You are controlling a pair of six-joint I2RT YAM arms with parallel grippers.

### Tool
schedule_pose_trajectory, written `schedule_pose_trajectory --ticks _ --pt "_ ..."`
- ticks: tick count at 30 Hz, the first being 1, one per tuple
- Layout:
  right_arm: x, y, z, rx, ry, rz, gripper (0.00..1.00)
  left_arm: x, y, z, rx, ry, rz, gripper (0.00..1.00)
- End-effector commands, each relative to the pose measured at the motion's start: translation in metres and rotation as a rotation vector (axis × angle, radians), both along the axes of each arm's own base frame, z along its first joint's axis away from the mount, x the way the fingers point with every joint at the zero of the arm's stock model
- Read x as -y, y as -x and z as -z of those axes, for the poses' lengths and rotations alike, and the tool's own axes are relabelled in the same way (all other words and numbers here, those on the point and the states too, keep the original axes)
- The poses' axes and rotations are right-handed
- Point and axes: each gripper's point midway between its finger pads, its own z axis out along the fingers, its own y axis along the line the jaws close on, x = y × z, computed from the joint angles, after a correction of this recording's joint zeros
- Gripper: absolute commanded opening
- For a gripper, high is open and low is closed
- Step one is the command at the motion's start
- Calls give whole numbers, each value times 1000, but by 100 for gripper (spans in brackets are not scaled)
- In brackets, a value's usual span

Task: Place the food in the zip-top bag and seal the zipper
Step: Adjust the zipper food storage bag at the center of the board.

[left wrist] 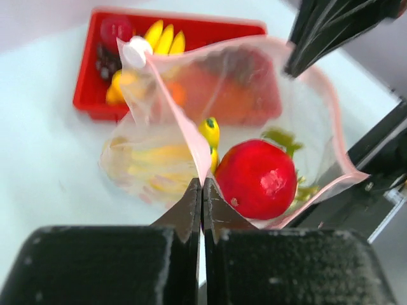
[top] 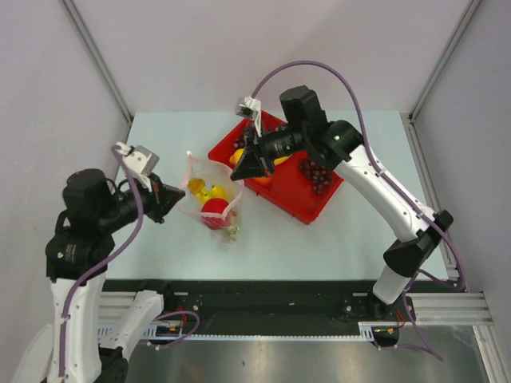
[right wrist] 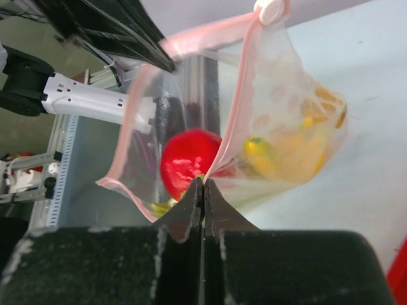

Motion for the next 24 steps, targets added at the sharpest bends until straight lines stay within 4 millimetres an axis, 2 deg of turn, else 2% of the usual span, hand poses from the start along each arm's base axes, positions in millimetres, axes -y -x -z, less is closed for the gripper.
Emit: schedule_pose_trajectory --ticks 1,2,3,5,7,8,9,10,11,12,13,15,17,19,21,24 --pt "-18 -2 19 -53 59 -56 0 -20 -6 103 -298 -164 -52 0" --pt "-20 7 20 -44 80 -79 0 -18 -6 97 -273 -152 -38 0" --pt "-21 0 23 35 101 -54 0 -15 -4 96 -261 -140 -21 0" --pt "-19 4 26 17 109 -70 0 -13 -6 90 -197 -116 -28 0" --pt "-21 15 -1 13 47 -112 0 -16 -10 97 -200 -133 -45 0" --pt "-20 17 -3 26 46 -114 0 -20 -13 97 -203 -146 -66 0" --pt "-18 12 0 54 55 -104 0 -20 -17 86 -197 -141 -71 0" --pt "-15 2 23 62 101 -90 0 -20 -17 80 -187 -146 -64 0" --pt "-13 -11 33 64 121 -52 0 -16 -13 77 -200 -149 -33 0" --pt "-11 -22 45 32 137 -32 0 -16 -15 65 -179 -158 -19 0" --pt "-2 -44 51 -8 140 18 0 -15 -15 62 -167 -181 6 0" --pt "-3 -65 49 -82 129 60 0 -15 -13 52 -180 -190 21 0" --pt "1 -82 51 -74 131 97 0 -14 -13 54 -210 -185 22 0" --pt "1 -89 53 -60 127 108 0 -17 -14 72 -262 -197 9 0" --pt "-1 -89 61 -78 129 97 0 -22 -17 90 -296 -226 -8 0" --pt "-4 -87 63 -86 121 76 0 -29 -20 101 -292 -272 -24 0"
